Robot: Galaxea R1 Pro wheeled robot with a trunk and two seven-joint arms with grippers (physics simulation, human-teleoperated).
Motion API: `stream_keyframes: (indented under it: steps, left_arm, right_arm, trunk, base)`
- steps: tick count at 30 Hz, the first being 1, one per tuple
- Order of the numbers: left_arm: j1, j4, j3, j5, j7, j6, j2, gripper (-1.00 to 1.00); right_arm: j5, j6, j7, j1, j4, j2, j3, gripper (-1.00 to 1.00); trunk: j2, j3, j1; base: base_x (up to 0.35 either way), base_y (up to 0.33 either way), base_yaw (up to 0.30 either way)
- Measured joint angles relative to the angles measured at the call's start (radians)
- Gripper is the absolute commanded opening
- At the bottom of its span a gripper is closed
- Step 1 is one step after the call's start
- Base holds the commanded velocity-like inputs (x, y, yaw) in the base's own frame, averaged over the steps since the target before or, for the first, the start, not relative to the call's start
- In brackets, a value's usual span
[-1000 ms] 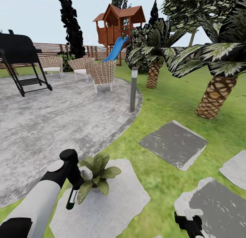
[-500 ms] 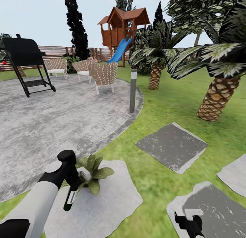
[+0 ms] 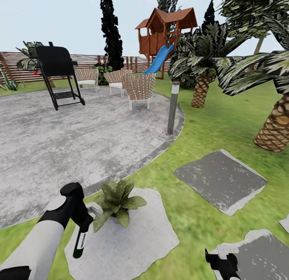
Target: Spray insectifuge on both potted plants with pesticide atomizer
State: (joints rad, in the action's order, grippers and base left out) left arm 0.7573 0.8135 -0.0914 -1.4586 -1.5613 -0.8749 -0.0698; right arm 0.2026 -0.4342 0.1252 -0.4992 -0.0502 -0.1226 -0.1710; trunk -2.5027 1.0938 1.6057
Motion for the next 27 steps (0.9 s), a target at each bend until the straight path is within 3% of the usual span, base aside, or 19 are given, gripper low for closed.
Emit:
stream_keyframes:
  steps: [5, 16, 27]
  left_arm:
    - [-0.001, -0.007, -0.002, 0.0, 0.0, 0.0, 0.004, -1.0]
    - [-0.002, -0.011, -0.005, 0.0, 0.0, -0.002, 0.0, -1.0]
    - [-0.002, -0.01, -0.005, -0.001, 0.0, -0.003, -0.006, -1.0]
  right_arm:
    - [0.0, 0.0, 0.0, 0.0, 0.001, 0.0, 0.0, 1.0]
    - [0.0, 0.0, 0.0, 0.0, 0.0, 0.0, 0.0, 1.0]
    - [0.0, 0.0, 0.0, 0.0, 0.0, 0.0, 0.0, 1.0]
  trunk:
    - [0.0, 0.0, 0.0]
    - [0.0, 0.0, 0.0]
    - [0.0, 0.005, 0.0]
  base:
    - [0.212, -0.196, 0.017]
    - [0.014, -0.27, 0.007]
    - [0.104, -0.268, 0.223]
